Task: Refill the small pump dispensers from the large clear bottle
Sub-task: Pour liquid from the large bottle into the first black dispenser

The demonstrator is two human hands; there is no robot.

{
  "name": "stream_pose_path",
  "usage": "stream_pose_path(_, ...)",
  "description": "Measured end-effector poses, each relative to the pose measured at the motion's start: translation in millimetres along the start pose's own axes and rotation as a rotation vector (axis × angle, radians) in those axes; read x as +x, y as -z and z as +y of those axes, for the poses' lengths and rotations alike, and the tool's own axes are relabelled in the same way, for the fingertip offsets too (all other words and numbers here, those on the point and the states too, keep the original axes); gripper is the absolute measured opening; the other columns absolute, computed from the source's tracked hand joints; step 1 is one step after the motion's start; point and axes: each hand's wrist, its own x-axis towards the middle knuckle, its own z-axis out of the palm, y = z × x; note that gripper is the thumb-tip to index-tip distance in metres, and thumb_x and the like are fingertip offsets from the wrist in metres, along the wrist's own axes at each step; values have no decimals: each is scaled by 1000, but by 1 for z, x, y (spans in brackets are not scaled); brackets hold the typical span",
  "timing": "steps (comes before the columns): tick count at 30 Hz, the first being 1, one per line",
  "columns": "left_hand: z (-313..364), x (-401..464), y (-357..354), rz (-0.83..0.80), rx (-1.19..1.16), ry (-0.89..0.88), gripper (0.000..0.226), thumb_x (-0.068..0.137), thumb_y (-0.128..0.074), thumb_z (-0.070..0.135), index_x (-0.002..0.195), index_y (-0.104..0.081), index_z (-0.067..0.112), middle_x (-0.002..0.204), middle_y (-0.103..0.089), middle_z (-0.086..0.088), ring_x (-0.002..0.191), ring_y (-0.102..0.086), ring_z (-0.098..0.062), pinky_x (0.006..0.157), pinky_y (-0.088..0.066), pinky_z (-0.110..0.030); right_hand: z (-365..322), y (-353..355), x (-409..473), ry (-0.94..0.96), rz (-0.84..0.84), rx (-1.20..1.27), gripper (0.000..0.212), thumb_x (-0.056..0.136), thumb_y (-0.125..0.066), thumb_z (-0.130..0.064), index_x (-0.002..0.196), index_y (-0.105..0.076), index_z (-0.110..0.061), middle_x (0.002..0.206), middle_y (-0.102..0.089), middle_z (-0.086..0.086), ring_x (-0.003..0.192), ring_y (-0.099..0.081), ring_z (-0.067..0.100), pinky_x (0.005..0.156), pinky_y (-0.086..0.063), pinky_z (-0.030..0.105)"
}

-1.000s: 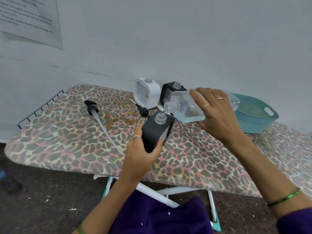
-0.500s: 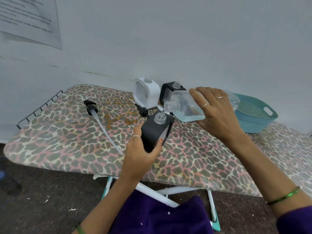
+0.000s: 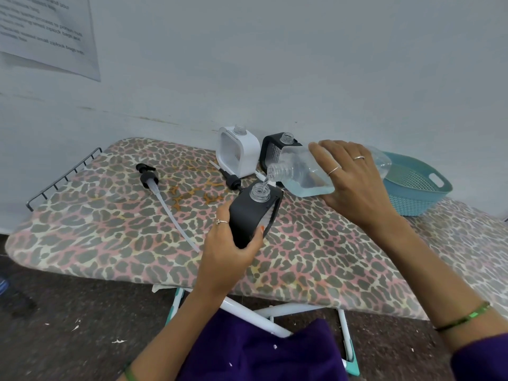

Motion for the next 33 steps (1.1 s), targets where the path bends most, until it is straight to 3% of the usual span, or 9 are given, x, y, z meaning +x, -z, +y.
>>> stream_pose_path(4,1,0,0,0,-9,20,50,81,-75,12,116,-40,23,73,-49,15,66,-54,1,52,-40,-7,1,1,0,7,4,-6,60,76,-66,-7,130,-40,-12,120,-62,20,107,-59,40,88,-45,52)
stream_pose_path(8,-1,0,0,-13,-28,21,50,82,-74,17,119,-42,23,90,-59,10,83,-60,-5,64,-51,-17,1,0,-1,3,-1,-7,66,72,-70,-2,130,-40,-11,120,-62,21,106,-60,40,88,-45,51)
stream_pose_path(13,0,0,0,-13,-12,15,51,81,-75,11,121,-43,18,95,-54,19,88,-58,7,67,-44,-4,1,-1,0,3,-1,-14,70,70,-74,-1,130,-40,-11,120,-62,20,106,-60,40,88,-45,51)
stream_pose_path(18,-3,0,0,-25,-31,51,49,83,-74,16,122,-44,18,95,-59,13,88,-60,-2,67,-50,-12,1,-1,0,5,-3,-21,74,67,-76,0,130,-40,-12,120,-62,20,106,-60,40,87,-45,50)
stream_pose_path(21,-3,0,0,-45,-55,68,58,85,-72,22,133,-42,10,103,-63,8,94,-62,-1,74,-52,-13,1,-2,1,4,-2,-21,73,67,-75,1,130,-40,-12,120,-62,19,106,-59,39,87,-44,49)
stream_pose_path(24,1,1,1,-55,-80,82,69,85,-69,32,142,-35,13,118,-55,18,110,-55,9,89,-45,-9,1,-2,0,6,-10,-23,72,68,-74,0,130,-40,-12,121,-61,19,107,-58,38,88,-44,50)
stream_pose_path(27,0,1,2,-73,-88,86,79,85,-65,42,148,-28,14,123,-51,22,112,-50,14,92,-42,-7,1,-2,0,6,-24,-20,73,67,-73,1,130,-39,-12,121,-61,19,108,-59,40,88,-44,51)
stream_pose_path(29,-1,2,2,-88,-102,100,81,86,-66,43,150,-24,16,124,-53,21,112,-52,11,93,-45,-12,1,-2,1,5,-25,-20,73,67,-74,2,130,-40,-12,121,-61,19,107,-59,40,88,-45,51)
stream_pose_path(33,-4,2,1,-105,-104,102,79,88,-61,47,150,-19,24,139,-50,2,126,-50,-4,103,-45,-30,1,-3,1,2,-16,-19,76,65,-76,3,130,-40,-12,120,-62,19,106,-59,39,87,-45,50)
